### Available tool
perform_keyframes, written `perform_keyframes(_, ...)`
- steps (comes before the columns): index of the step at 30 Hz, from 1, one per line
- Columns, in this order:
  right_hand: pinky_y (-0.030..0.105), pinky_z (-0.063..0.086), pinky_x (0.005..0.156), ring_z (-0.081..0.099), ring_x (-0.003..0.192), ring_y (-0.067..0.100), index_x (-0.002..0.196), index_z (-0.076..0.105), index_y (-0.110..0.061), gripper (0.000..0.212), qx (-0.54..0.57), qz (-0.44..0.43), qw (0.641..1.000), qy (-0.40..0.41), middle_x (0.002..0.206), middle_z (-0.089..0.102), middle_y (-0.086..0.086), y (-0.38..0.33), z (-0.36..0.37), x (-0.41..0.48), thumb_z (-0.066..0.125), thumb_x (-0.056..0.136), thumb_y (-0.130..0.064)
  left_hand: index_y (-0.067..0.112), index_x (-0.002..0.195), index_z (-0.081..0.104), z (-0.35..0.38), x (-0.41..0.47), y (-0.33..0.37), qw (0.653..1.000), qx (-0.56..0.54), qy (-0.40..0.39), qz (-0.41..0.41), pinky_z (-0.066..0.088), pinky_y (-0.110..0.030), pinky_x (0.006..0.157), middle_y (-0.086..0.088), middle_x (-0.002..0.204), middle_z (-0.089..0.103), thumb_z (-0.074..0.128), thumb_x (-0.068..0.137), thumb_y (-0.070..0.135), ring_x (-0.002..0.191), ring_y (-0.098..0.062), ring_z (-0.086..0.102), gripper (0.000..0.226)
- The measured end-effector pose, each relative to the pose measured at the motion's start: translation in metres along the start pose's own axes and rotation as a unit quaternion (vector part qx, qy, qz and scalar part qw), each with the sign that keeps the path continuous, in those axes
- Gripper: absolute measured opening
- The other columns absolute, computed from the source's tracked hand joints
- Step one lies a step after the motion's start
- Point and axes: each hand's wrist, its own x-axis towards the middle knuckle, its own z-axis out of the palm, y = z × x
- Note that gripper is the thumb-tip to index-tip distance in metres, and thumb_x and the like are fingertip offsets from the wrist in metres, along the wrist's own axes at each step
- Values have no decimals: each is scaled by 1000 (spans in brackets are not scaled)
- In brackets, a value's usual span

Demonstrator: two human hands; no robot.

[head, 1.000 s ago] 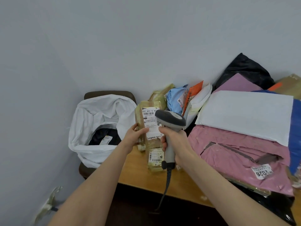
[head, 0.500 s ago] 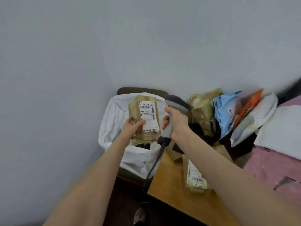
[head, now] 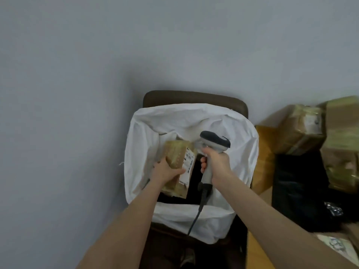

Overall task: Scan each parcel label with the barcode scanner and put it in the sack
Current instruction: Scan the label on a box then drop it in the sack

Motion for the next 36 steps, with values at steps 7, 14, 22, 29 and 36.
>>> perform_keyframes(7, 28, 38, 45, 44, 44, 15, 78, 61, -4, 9, -28, 56, 998, 12, 54, 50, 7, 47, 30, 74, 66, 86, -8, 18, 151, 7, 31, 66, -39, 995, 96, 11, -39, 36, -52, 105, -23, 148, 23, 70, 59, 70, 134, -41, 31, 123)
perform_keyframes(14, 26, 38, 44, 43, 43, 14, 79, 60, -4, 11, -56, 82, 995, -1, 52, 51, 5, 76, 37, 104, 65, 88, -9, 25, 153, 4, 48, 73, -63, 947, 297, 117, 36, 37, -49, 105, -21, 156, 8, 54, 91, 46, 135, -38, 29, 82)
perform_keyframes(22, 25, 37, 44, 43, 42, 14, 75, 59, -4, 16, -66, 95, 993, -21, 52, 51, 7, 95, 48, 119, 66, 88, -10, 37, 152, -2, 58, 100, -74, 937, 338, 35, 82, 45, -47, 97, -15, 159, 0, 45, 97, 19, 141, -40, 17, 75)
perform_keyframes(29, 25, 37, 43, 44, 42, 13, 76, 59, -5, 15, -87, 112, 990, -12, 51, 52, 4, 107, 36, 126, 66, 88, -10, 35, 151, -13, 64, 113, -78, 952, 297, -9, 70, 33, -45, 109, -5, 161, -10, 47, 97, 20, 146, -36, 5, 82)
perform_keyframes(36, 25, 38, 44, 44, 43, 14, 73, 58, -6, 18, -80, 105, 991, -22, 49, 52, 4, 88, 28, 96, 66, 88, -10, 22, 151, 17, 52, 86, -66, 970, 242, -17, 35, 41, -44, 103, -17, 156, 4, 57, 92, 24, 134, -36, 33, 71)
